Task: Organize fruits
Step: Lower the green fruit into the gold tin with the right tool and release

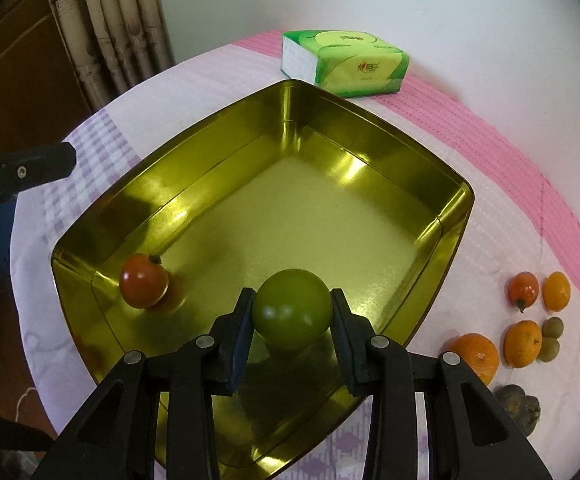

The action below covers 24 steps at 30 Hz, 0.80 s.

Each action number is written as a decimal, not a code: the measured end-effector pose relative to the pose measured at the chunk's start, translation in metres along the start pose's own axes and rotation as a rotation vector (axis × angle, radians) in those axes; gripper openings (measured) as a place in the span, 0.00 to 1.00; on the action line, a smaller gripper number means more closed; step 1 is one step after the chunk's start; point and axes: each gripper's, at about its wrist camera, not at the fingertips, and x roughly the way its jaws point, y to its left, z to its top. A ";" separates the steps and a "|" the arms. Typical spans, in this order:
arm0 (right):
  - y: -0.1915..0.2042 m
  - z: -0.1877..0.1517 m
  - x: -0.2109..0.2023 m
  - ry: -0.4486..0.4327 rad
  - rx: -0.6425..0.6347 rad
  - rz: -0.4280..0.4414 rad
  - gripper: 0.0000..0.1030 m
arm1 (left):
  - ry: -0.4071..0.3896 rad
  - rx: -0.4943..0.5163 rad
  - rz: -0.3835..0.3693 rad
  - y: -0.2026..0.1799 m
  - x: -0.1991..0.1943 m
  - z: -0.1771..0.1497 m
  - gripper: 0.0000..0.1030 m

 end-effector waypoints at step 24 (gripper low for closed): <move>0.000 0.001 -0.004 -0.024 0.015 0.015 0.62 | 0.005 0.045 -0.013 -0.011 0.002 -0.004 0.81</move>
